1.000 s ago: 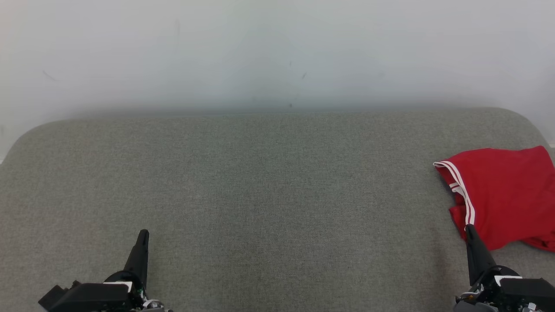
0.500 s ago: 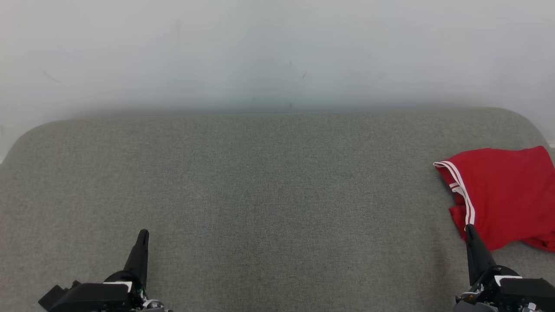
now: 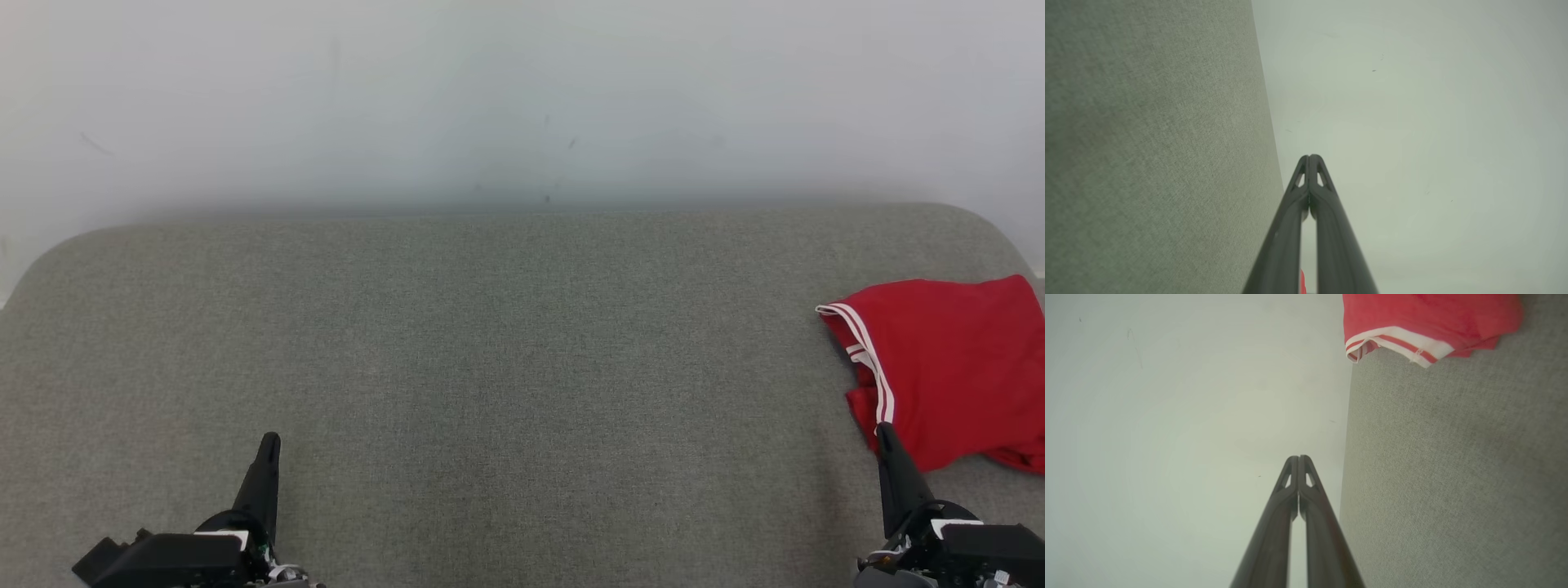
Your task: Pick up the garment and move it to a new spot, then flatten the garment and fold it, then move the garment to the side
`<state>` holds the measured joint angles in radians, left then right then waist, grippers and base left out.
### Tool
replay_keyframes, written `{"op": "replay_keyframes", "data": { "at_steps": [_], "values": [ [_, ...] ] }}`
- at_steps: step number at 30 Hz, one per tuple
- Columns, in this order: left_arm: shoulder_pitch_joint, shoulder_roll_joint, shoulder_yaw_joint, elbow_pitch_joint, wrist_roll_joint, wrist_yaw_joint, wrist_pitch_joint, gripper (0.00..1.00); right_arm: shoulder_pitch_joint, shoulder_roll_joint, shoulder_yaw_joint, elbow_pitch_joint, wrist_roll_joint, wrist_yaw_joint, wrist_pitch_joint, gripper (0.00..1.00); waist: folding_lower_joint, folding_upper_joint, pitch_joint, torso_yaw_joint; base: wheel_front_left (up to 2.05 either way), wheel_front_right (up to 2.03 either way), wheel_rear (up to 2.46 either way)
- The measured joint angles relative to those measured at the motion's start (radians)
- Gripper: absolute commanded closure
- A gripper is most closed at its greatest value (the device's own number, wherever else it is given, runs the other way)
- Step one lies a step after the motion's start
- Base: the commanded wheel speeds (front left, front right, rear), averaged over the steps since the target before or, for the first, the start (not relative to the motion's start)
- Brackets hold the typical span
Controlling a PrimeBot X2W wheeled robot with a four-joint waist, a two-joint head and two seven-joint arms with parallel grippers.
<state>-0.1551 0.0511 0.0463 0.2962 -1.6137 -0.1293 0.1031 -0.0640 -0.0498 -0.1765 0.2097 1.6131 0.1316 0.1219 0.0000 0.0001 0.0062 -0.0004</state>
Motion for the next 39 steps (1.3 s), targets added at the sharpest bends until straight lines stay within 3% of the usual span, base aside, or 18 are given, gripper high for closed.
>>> {"op": "replay_keyframes", "data": {
  "at_steps": [39],
  "values": [
    [0.0, 0.0, 0.001, 0.0, 0.0, 0.0, 0.001, 1.0, 0.0, 0.0, 0.0, 0.0, 0.0, 0.0, 0.0, 1.0, 0.0, 0.0, 0.0, 0.0, 0.0, 0.0, 0.0]
  ]
}}
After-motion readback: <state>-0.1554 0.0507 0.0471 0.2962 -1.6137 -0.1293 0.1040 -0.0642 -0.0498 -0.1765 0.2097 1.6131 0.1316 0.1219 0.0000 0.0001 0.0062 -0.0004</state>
